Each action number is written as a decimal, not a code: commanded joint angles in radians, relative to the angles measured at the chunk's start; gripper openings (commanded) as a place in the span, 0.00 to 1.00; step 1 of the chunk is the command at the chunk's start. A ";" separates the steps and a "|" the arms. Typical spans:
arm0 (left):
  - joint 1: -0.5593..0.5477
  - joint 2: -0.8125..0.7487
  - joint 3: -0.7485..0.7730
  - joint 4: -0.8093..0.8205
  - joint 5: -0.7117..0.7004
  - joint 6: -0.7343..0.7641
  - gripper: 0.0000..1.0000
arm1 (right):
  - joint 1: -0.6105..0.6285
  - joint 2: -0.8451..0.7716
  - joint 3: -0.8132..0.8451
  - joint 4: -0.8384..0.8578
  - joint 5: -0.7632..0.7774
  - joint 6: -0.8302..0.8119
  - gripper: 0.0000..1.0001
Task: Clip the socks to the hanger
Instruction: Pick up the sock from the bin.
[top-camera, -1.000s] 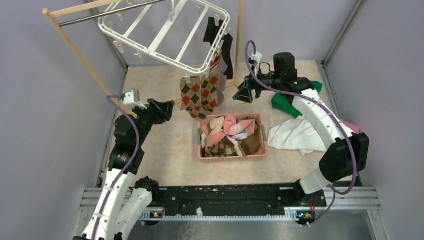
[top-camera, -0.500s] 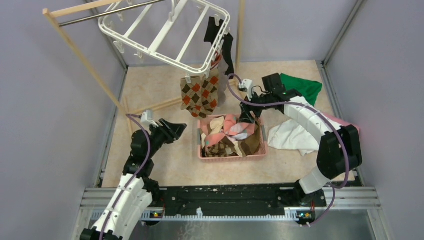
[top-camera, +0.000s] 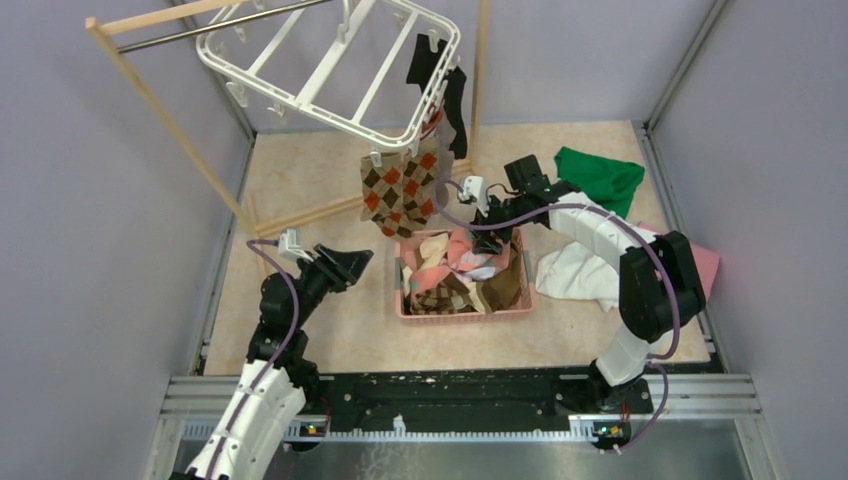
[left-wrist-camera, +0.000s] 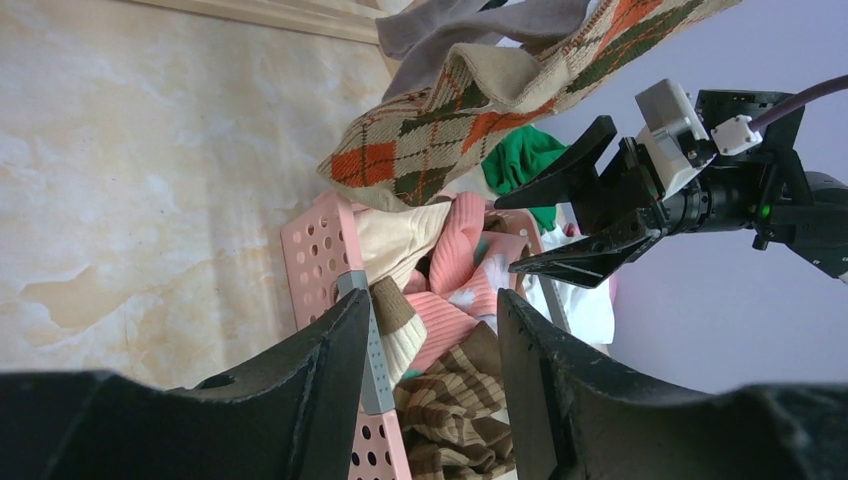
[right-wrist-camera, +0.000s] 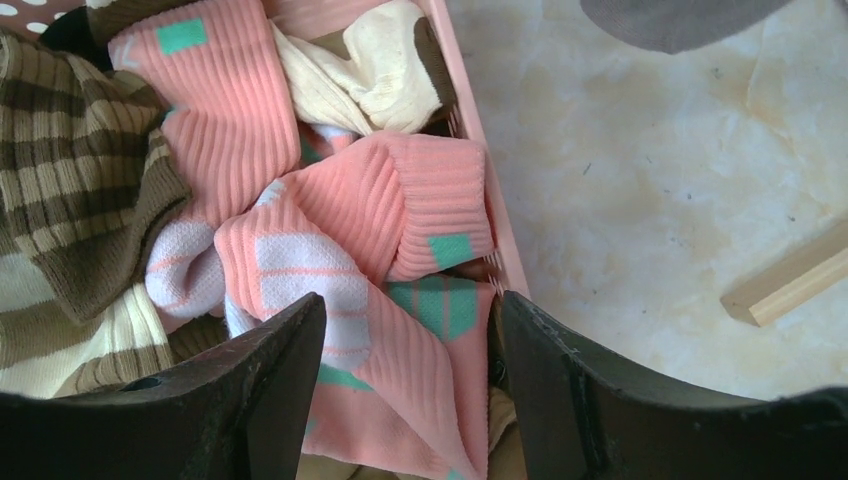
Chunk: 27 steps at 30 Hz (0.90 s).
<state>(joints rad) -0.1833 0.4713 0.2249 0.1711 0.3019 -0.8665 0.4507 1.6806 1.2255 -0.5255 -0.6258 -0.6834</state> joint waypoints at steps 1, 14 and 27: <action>0.005 -0.002 -0.009 0.063 0.007 -0.031 0.57 | 0.023 0.006 0.005 -0.014 -0.009 -0.080 0.64; 0.005 -0.003 0.016 0.094 0.088 -0.004 0.60 | 0.028 -0.042 -0.034 -0.103 -0.046 -0.169 0.17; 0.004 0.001 0.029 0.297 0.355 0.038 0.65 | -0.037 -0.305 -0.021 -0.254 -0.213 -0.211 0.00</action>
<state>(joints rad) -0.1833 0.4713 0.2321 0.2749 0.5270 -0.8375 0.4408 1.4750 1.1793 -0.7017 -0.7238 -0.8478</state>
